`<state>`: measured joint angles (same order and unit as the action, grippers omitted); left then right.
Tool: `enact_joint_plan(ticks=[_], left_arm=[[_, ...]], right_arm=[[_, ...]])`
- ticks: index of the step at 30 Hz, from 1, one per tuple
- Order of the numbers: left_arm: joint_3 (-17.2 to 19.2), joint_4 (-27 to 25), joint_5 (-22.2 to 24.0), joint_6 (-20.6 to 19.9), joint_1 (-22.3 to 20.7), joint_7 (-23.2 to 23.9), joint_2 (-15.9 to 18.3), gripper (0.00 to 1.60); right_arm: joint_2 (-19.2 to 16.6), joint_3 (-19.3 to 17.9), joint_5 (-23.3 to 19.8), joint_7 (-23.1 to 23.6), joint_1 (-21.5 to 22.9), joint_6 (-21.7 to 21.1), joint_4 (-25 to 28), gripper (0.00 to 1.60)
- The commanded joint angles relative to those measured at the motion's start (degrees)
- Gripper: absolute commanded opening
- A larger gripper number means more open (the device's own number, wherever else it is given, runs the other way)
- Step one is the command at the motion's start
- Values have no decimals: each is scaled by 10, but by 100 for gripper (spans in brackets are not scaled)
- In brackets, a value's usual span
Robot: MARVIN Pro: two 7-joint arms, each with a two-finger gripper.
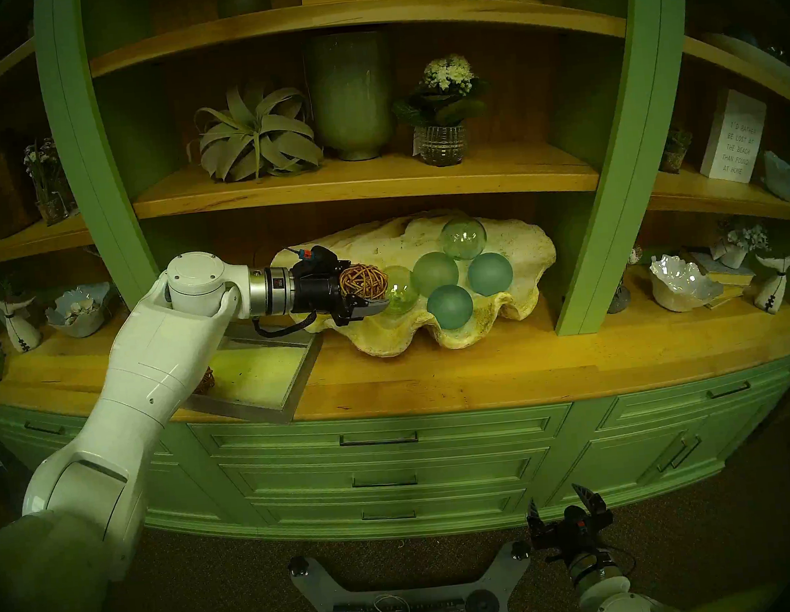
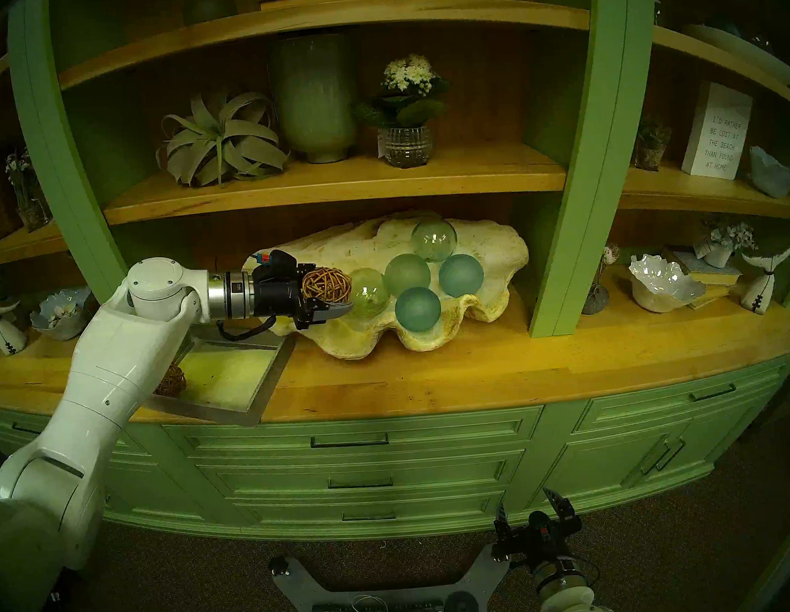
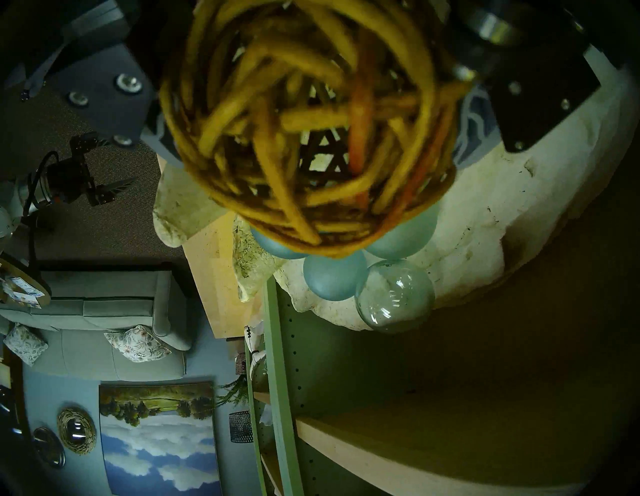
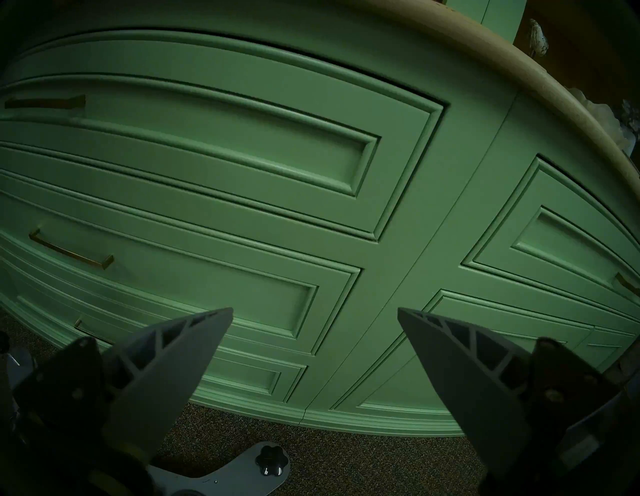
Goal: Put wooden balls into bowl
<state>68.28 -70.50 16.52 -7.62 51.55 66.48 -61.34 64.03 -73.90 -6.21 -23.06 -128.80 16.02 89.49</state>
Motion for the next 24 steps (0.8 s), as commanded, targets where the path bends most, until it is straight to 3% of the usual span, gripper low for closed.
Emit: enact_joint_plan(ticks=[1,14,17,24], left_arm=[[5,10,1,4,-42,1,-16,0],[-4,-2,-6,8,-30,14,-18,0],[-5,-1,-9,10,-30,14,-19,33],[-7,6,-14,14,-35,15,-23,41]], right_arm=[[0,-1,0,-1,0,2,15,160],[-1,-1,0,-1,0,2,16,160],[-1,-1,0,-1,0,2,16,160],[-1,-1,0,-1,0,2,16,160]])
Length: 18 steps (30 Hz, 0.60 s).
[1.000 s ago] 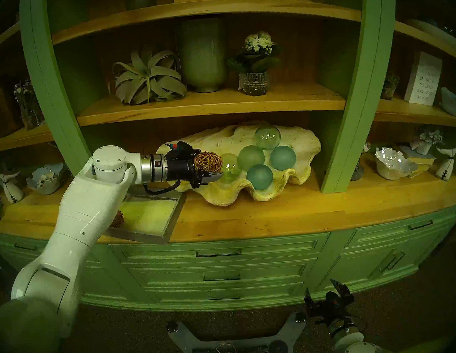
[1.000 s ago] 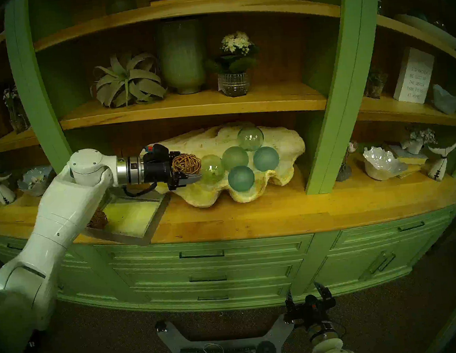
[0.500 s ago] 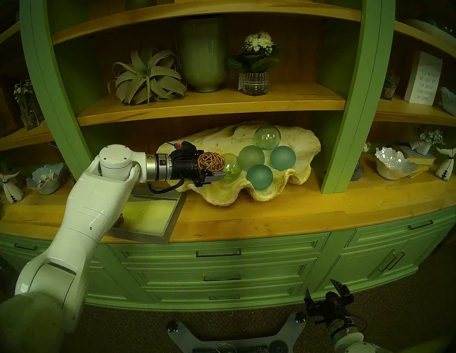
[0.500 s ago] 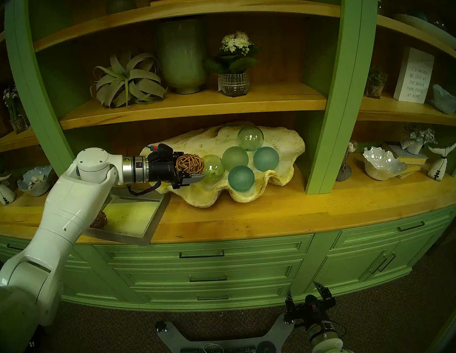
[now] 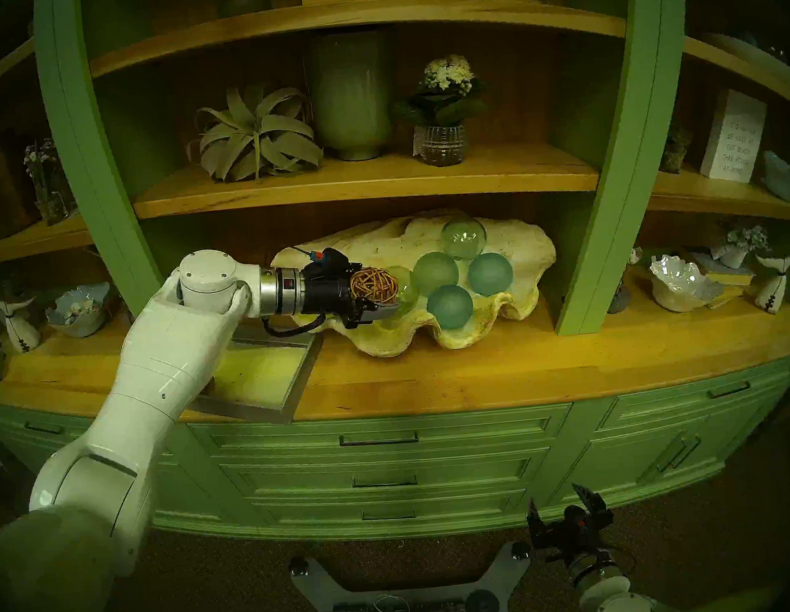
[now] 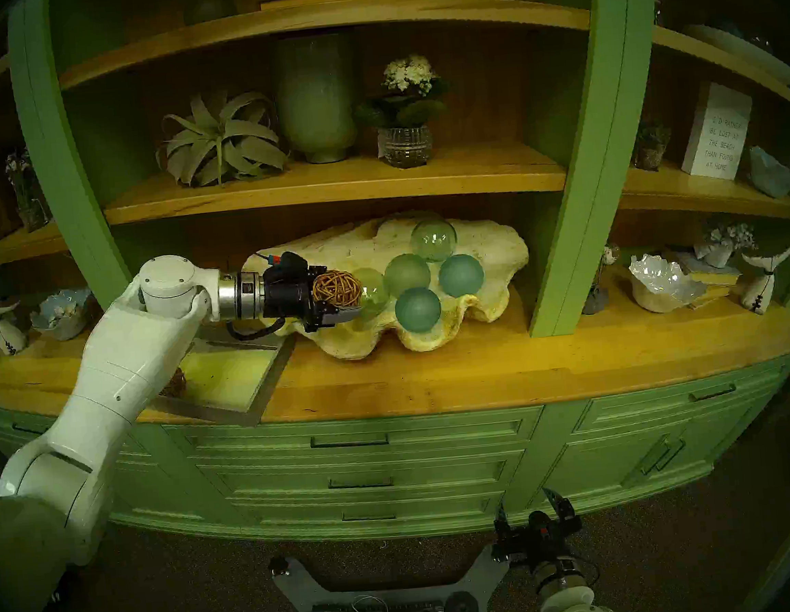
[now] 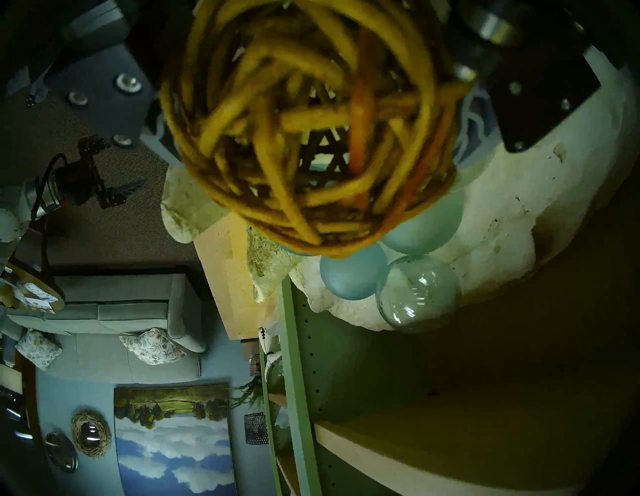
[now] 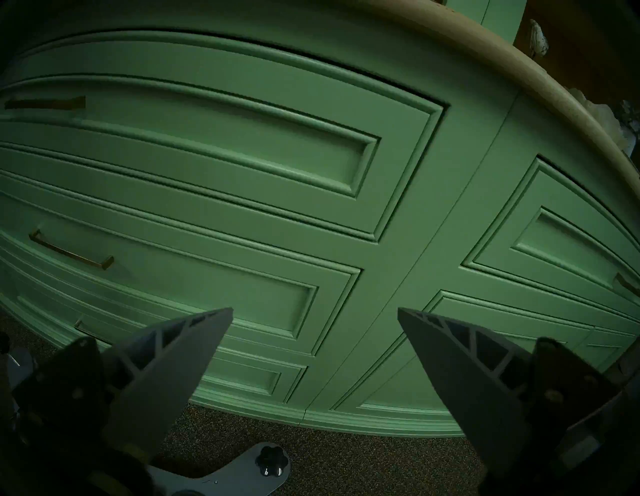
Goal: Put wooden balls into bowl
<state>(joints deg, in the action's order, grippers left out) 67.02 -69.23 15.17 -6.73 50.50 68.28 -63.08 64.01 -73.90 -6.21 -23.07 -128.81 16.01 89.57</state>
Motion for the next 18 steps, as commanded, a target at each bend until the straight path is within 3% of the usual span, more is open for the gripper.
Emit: enact_joint_plan(ticks=[1,4,6,9,11,13,16,17,18], left_arm=[[5,-6,-1,5,-25,-3,-6,45],[3,-5,-4,6,-26,-2,-8,47],[2,-5,-6,7,-25,-4,-9,60],[2,-3,-7,9,-26,-4,-10,62],[1,-1,-8,9,-26,-4,-11,75],[1,1,-9,10,-26,-5,-12,77],[0,3,-11,12,-27,-4,-12,105],[0,3,-11,12,-27,-4,-12,105],[0,3,-12,13,-27,-3,-12,119]], right_arm=[[-1,-1,0,-1,0,2,15,160],[-1,-1,0,-1,0,2,15,160],[-1,-1,0,-1,0,2,15,160],[-1,-1,0,-1,0,2,15,160],[-1,-1,0,-1,0,2,15,160],[-1,-1,0,-1,0,2,15,160],[-1,-1,0,-1,0,2,15,160],[-1,-1,0,-1,0,2,15,160],[-1,-1,0,-1,0,2,15,160]])
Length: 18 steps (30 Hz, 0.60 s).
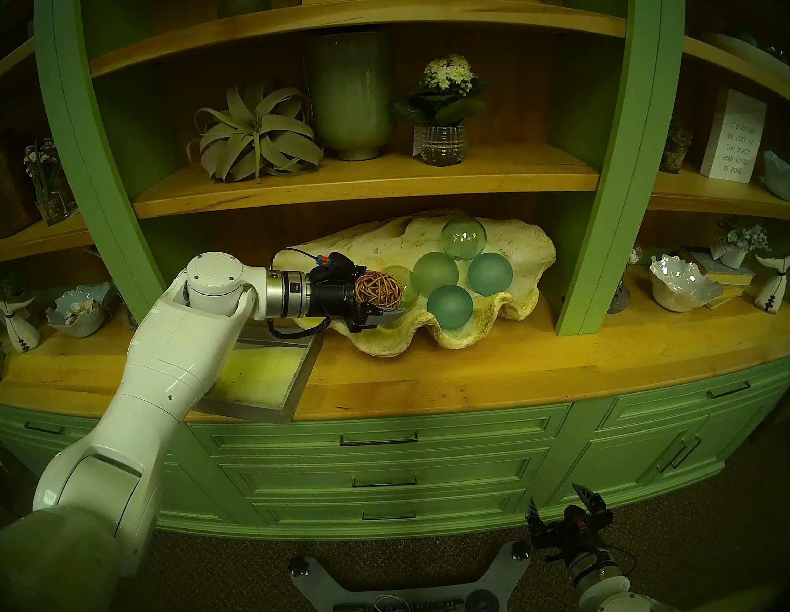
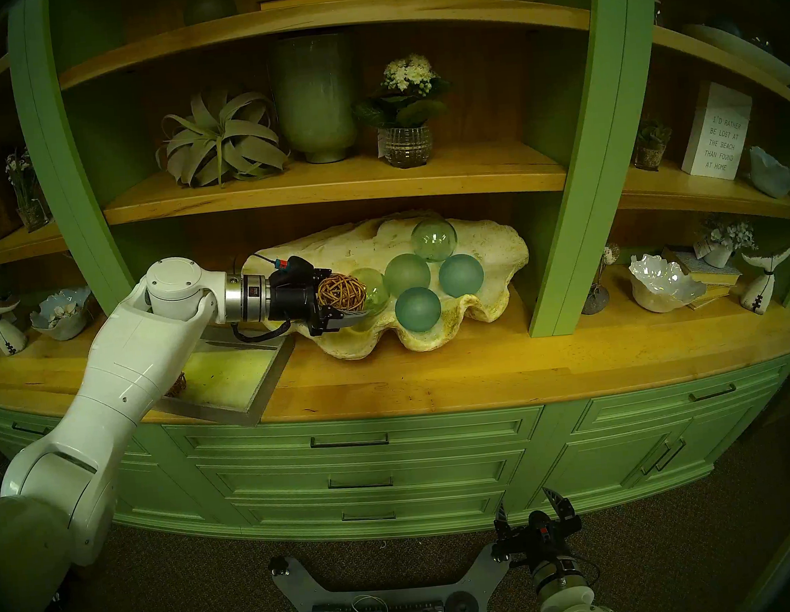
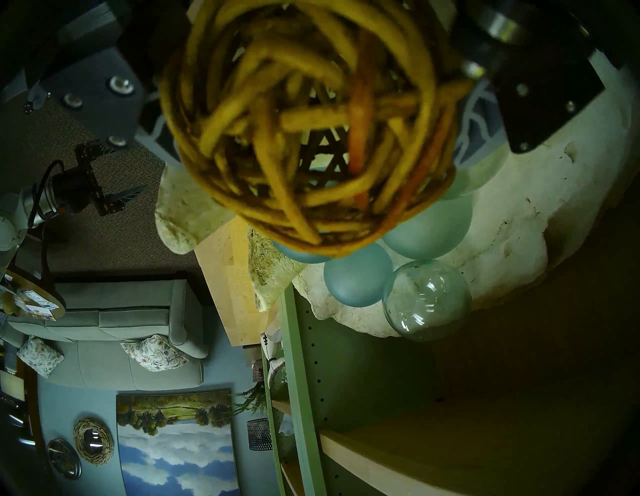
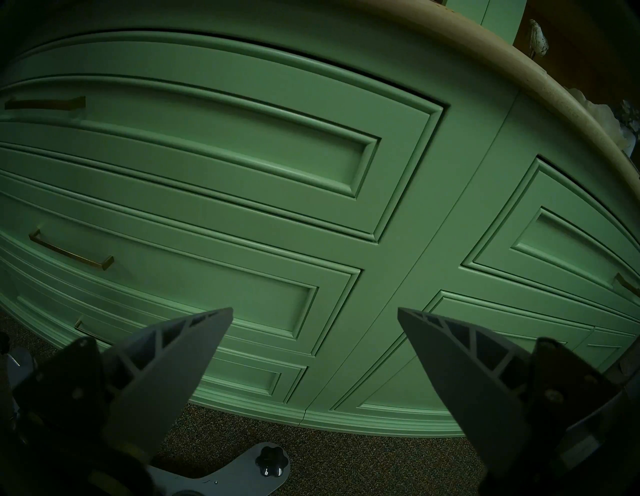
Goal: Put wooden balls into bowl
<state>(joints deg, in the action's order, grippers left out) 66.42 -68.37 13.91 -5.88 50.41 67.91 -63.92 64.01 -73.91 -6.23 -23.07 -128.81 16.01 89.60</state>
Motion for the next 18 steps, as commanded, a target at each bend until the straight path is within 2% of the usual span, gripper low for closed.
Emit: enact_joint_plan(ticks=[1,3,5,6,7,10,11,12,14,15,16,18], left_arm=[[7,-5,1,5,-26,1,-4,122],[7,-5,1,5,-26,1,-4,127],[7,-6,0,4,-25,0,-3,147],[7,-6,0,4,-25,1,-3,147],[7,-5,-1,5,-25,1,-3,139],[7,-3,-1,6,-25,3,-3,144],[7,-2,-1,6,-25,3,-3,158],[7,-2,-2,7,-25,4,-3,160],[7,0,-2,8,-25,5,-3,159],[7,0,-2,9,-25,5,-3,151],[7,1,-2,9,-25,6,-3,149],[7,1,-3,9,-26,7,-3,157]], right_arm=[[-1,-1,0,-1,0,2,15,160],[0,-1,0,-1,0,2,15,160],[0,-1,0,-1,0,2,15,160],[0,-1,0,-1,0,2,15,160],[0,-1,0,-1,0,2,15,160],[-1,-1,0,-1,0,2,15,160],[-1,-1,0,-1,0,2,15,160],[-1,-1,0,-1,0,2,15,160],[-1,-1,0,-1,0,2,15,160],[-1,-1,0,-1,0,2,15,160],[-1,-1,0,-1,0,2,15,160],[-1,-1,0,-1,0,2,15,160]])
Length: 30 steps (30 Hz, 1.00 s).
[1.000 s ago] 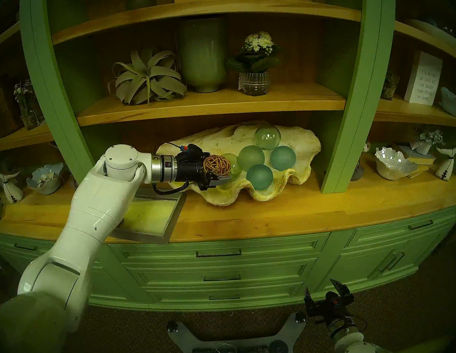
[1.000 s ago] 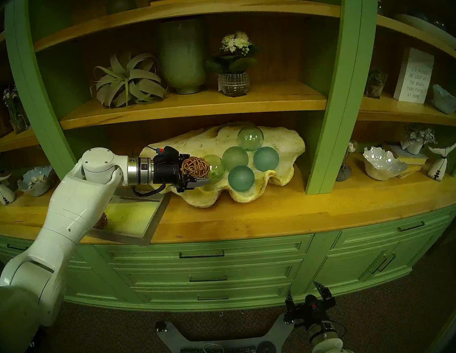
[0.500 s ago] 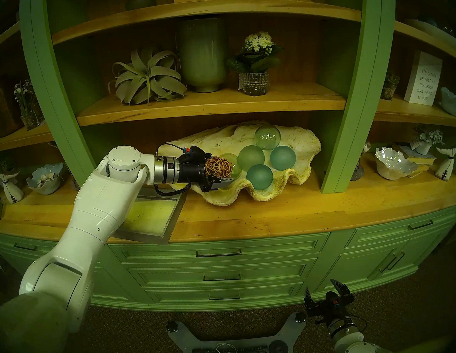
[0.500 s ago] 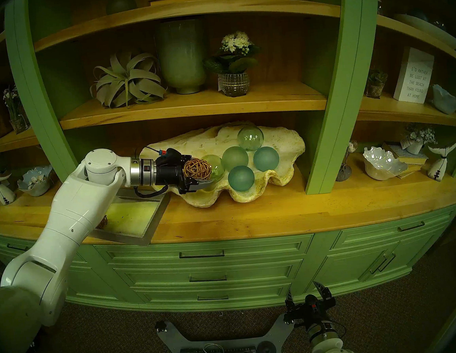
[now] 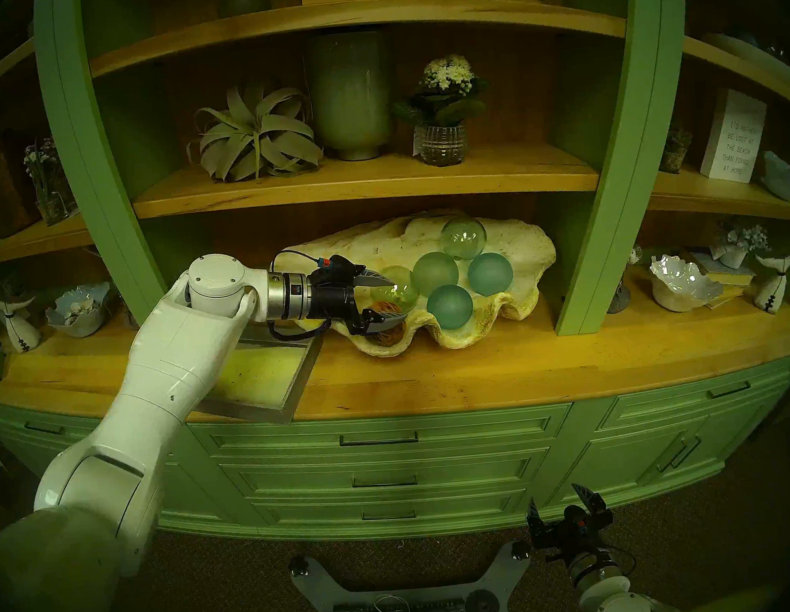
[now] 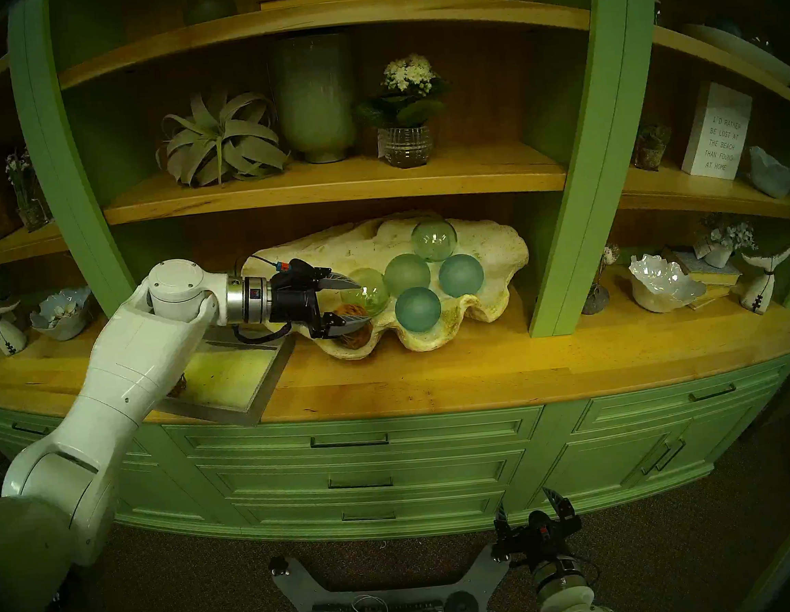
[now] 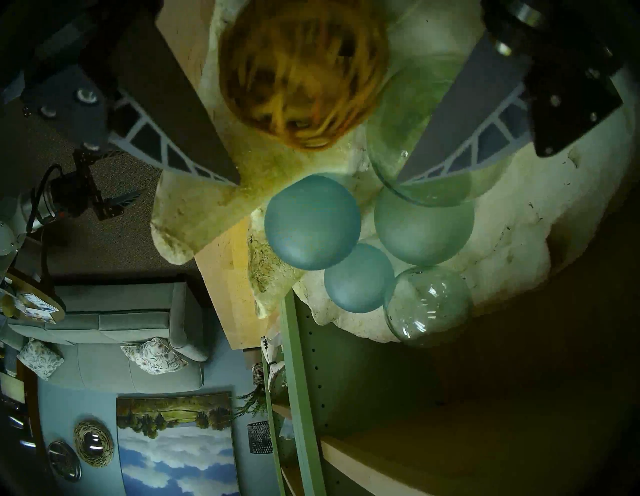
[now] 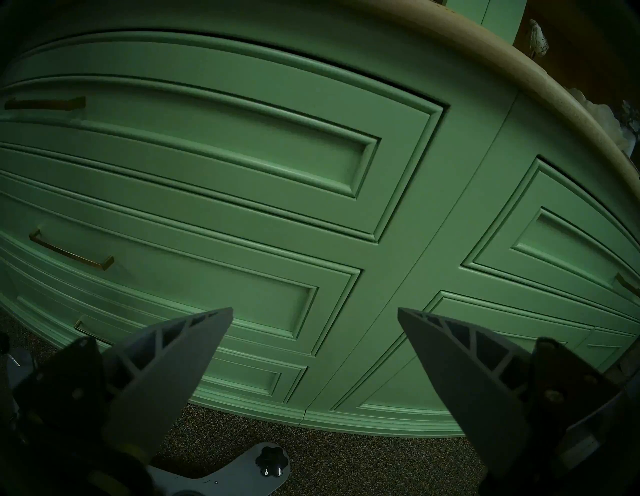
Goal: Put wooden balls into bowl
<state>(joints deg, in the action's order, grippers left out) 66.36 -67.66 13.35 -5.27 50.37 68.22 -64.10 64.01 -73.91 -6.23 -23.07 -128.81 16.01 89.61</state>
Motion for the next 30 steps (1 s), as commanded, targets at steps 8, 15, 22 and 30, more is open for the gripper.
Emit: enact_joint_plan(ticks=[8,15,22,30], left_arm=[[23,-15,13,5,-21,8,6,160],[54,-33,23,6,-9,8,33,160],[95,-55,39,-1,26,10,72,160],[174,-103,90,8,87,14,110,160]], right_arm=[[0,-1,0,-1,0,2,14,160],[0,-1,0,-1,1,3,13,160],[0,-1,1,-1,1,3,13,160],[0,0,1,0,2,3,12,160]])
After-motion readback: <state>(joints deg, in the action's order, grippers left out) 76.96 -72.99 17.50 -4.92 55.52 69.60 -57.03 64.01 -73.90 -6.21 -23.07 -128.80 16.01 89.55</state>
